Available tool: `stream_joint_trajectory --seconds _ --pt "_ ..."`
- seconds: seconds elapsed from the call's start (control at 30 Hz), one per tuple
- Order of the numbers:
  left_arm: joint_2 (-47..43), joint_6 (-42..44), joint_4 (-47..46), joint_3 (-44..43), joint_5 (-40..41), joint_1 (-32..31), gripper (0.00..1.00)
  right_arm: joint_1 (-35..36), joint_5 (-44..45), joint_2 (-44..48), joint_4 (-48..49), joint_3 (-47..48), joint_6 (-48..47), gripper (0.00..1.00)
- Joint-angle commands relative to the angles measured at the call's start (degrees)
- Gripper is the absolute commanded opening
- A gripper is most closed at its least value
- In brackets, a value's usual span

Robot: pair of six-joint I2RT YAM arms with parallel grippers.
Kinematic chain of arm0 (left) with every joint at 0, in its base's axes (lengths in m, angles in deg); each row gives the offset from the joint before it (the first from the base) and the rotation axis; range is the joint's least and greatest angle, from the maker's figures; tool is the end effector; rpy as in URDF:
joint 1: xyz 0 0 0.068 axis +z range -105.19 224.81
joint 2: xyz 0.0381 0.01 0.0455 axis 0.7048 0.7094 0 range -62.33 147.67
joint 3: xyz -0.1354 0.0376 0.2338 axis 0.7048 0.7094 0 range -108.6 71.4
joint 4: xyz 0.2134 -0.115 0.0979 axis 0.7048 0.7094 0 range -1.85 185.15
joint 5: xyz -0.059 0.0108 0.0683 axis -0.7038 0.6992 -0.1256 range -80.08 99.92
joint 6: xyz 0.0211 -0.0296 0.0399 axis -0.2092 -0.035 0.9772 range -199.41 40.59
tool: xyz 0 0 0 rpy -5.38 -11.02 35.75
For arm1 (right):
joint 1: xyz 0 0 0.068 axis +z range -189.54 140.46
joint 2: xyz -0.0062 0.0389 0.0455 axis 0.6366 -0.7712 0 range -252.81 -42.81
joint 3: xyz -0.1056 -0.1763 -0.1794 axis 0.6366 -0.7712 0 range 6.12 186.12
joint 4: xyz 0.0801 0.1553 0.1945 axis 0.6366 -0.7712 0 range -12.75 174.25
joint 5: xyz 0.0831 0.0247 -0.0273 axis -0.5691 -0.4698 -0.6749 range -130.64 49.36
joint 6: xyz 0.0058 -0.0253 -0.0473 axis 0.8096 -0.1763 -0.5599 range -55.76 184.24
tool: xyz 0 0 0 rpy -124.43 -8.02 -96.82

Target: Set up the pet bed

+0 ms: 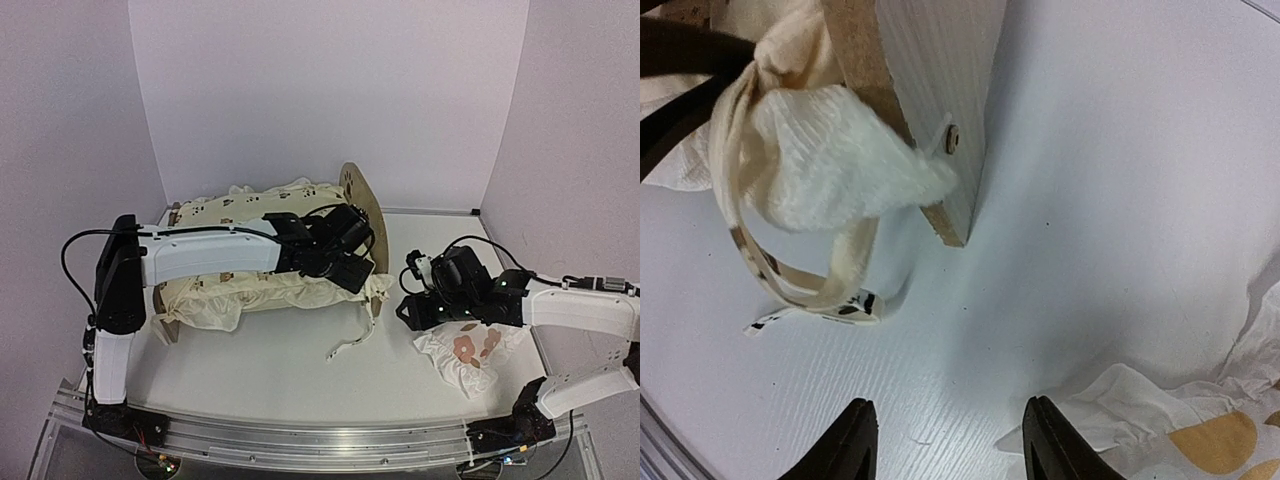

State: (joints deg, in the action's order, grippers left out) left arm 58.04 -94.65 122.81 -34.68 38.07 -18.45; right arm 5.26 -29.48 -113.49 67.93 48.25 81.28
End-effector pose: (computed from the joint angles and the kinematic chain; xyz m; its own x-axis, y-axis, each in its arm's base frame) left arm 0.2287 -0.4165 0.2594 -0.4976 0.4729 -0.7271 0.5362 0.8266 0.1707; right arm 0.1848 0.1740 0.2213 -0.6526 -0.2429 -0.7177 -0.4211 0.9037 0.0771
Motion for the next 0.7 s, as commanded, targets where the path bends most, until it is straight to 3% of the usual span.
stream_joint_trajectory --seconds 0.0,0.2,0.4,0.67 --pt "-9.53 -2.18 1.04 3.17 -6.66 -0.61 0.99 0.36 1.4 0.33 3.57 0.31 0.89 0.51" --pt "-16.72 -4.23 0.05 11.54 -5.72 -2.23 0.96 0.31 1.32 1.09 3.66 -0.24 1.16 0.5" --pt "-26.15 -9.63 -10.95 27.04 -11.06 -4.0 0.91 0.37 -0.57 2.23 4.91 -0.3 0.59 0.5" --pt "-29.36 -13.95 -16.13 38.88 -13.85 -5.26 0.87 0.32 -1.32 1.72 5.05 7.82 -0.94 0.54"
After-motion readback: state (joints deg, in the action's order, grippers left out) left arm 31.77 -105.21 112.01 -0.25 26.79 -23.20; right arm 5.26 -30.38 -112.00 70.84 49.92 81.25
